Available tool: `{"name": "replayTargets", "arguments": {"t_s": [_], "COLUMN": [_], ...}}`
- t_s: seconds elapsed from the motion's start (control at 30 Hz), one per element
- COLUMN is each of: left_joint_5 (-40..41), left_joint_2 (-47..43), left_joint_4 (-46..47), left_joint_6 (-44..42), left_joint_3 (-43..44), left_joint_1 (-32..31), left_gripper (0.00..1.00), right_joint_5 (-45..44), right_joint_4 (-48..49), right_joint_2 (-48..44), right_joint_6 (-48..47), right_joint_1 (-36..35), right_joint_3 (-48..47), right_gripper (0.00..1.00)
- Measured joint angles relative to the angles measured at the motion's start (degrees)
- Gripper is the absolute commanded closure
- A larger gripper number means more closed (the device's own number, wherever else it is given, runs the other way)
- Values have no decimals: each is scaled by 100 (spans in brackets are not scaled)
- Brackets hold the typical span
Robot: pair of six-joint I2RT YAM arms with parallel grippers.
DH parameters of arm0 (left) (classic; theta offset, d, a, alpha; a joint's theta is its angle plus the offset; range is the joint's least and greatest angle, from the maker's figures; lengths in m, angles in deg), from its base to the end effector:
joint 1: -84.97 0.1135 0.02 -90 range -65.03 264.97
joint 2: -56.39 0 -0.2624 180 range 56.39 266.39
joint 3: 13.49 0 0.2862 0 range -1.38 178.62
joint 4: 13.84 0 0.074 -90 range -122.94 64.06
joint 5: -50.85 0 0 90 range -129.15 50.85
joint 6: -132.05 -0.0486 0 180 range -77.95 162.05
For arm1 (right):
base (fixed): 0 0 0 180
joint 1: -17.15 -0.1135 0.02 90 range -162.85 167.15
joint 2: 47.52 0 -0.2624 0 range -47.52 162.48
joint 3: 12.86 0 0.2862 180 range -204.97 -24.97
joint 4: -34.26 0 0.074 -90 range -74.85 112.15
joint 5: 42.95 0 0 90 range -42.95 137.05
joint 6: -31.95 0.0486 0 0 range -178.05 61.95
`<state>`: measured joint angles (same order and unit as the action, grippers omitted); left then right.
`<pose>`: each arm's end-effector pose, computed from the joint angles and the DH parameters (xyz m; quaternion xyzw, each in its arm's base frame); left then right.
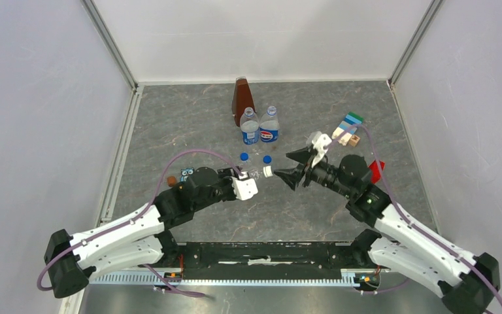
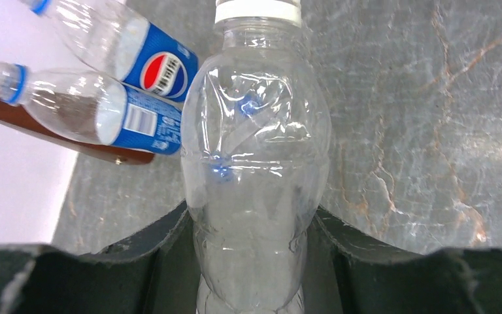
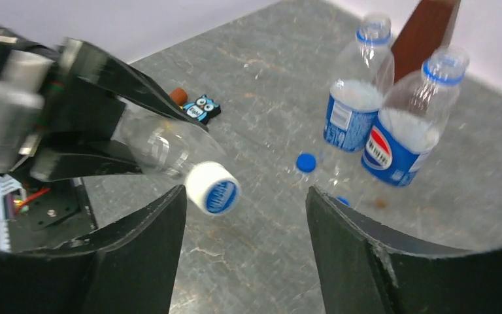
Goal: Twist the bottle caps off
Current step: Unscrew the bottle cap from the plastic bottle.
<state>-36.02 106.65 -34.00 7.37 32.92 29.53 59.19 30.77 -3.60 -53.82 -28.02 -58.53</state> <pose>0.1438 -0.2042 0.2462 0.5830 0.6027 -0.0755 0.5396 0.1609 0.1764 0.3006 -0.3186 0.6429 0.3583 0.5973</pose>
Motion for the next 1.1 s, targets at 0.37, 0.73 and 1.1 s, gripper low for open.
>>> {"name": "replayTargets", "arguments": {"t_s": [0.37,0.73,1.1], "left_joint_5": [17,-35,-111], "left_joint_2": [-330,-262,-262], "left_joint_4": [407,389,433], "left_joint_6": [-179,-184,-184], "left_joint_3": [-129,-129,-129], "left_joint_1": [-31,-24,-31], "left_gripper": [98,98,98], "right_joint_5": [2769,3224,3283], "right_joint_4": [1897,2935,2935], "right_joint_2": [1097,1493,1657], "right_joint_6": [2610,3298,3316], "right_joint_1": [1344,1349,1366], "right_joint_3": [481,490,490], "right_gripper": [30,37,50]}}
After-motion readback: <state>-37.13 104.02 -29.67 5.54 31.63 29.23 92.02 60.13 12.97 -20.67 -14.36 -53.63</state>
